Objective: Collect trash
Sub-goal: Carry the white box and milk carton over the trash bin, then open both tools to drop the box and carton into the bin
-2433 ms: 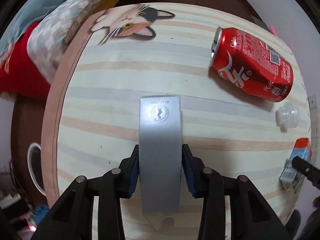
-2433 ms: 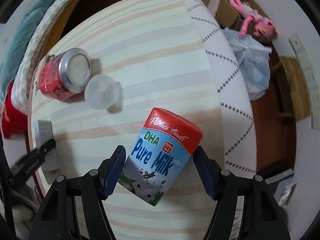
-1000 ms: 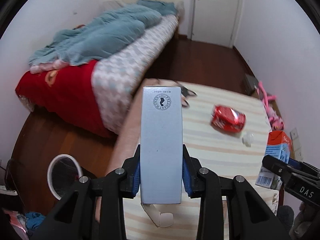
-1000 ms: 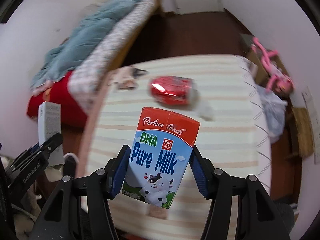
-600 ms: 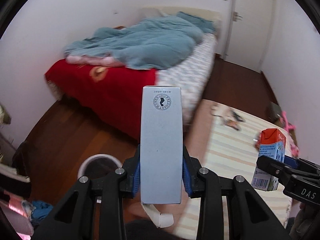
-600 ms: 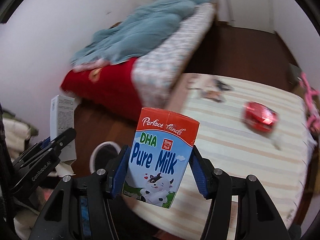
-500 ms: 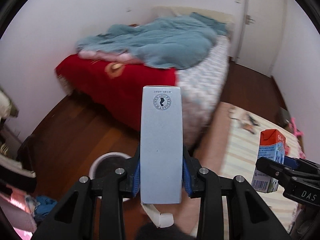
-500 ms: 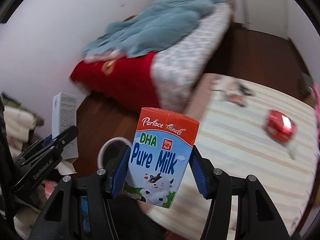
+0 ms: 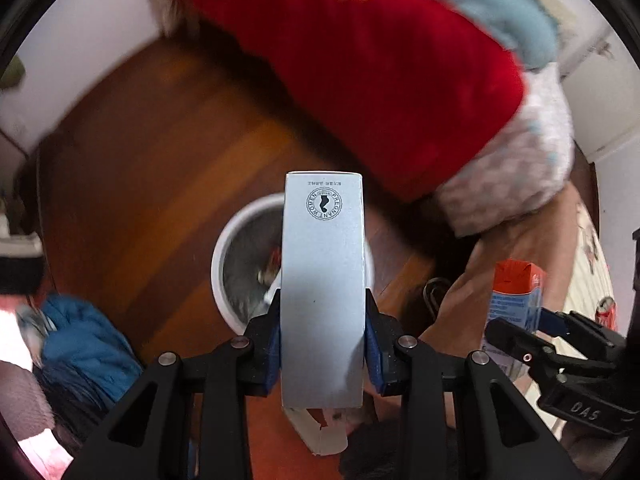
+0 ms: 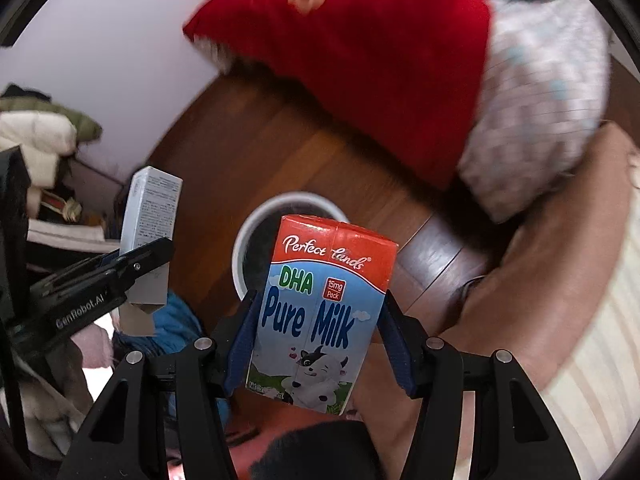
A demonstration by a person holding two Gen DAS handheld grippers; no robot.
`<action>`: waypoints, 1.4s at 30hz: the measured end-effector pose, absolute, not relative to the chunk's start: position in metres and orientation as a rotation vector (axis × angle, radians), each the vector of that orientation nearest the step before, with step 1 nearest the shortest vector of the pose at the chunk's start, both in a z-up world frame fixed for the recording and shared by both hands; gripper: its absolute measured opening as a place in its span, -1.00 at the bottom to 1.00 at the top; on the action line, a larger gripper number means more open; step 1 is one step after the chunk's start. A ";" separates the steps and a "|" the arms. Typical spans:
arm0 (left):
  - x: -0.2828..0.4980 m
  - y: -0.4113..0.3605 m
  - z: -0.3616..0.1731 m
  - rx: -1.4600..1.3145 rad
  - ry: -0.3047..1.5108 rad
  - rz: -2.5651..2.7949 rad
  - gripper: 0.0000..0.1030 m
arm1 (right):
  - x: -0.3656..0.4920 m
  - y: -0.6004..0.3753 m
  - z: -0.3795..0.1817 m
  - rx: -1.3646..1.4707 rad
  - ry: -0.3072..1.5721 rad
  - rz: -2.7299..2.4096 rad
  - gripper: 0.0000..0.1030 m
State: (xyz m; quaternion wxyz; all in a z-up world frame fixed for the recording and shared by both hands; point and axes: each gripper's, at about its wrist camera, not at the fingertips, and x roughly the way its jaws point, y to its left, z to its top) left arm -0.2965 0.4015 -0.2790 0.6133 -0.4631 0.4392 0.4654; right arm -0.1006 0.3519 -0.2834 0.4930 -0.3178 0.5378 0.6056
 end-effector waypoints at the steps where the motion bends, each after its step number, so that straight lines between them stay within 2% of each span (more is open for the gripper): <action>1: -0.300 0.405 -0.288 -1.092 1.021 1.068 -0.41 | -0.106 0.360 -0.295 -0.793 1.326 1.465 0.15; 7: -0.311 0.434 -0.338 -1.187 1.082 1.059 -0.41 | -0.132 0.411 -0.368 -0.909 1.466 1.420 0.15; 17: -0.325 0.450 -0.355 -1.234 1.090 1.089 -0.34 | -0.149 0.458 -0.431 -0.999 1.523 1.391 0.17; 18: -0.327 0.452 -0.356 -1.229 1.093 1.096 -0.16 | -0.149 0.460 -0.434 -0.996 1.528 1.394 0.18; 19: -0.327 0.453 -0.355 -1.213 1.097 1.112 0.24 | -0.150 0.462 -0.434 -0.994 1.535 1.403 0.18; 20: -0.327 0.453 -0.354 -1.201 1.098 1.126 0.52 | -0.151 0.463 -0.436 -0.994 1.539 1.408 0.19; 21: -0.328 0.453 -0.354 -1.192 1.097 1.138 0.91 | -0.151 0.463 -0.436 -0.996 1.533 1.407 0.36; 24: -0.333 0.448 -0.349 -1.167 1.094 1.170 0.93 | -0.150 0.464 -0.436 -0.990 1.504 1.405 0.82; 27: -0.335 0.442 -0.343 -1.132 1.089 1.204 0.93 | -0.148 0.462 -0.432 -1.002 1.454 1.384 1.00; 42: -0.341 0.403 -0.320 -1.040 1.008 1.306 0.94 | -0.153 0.428 -0.378 -1.044 1.180 1.375 1.00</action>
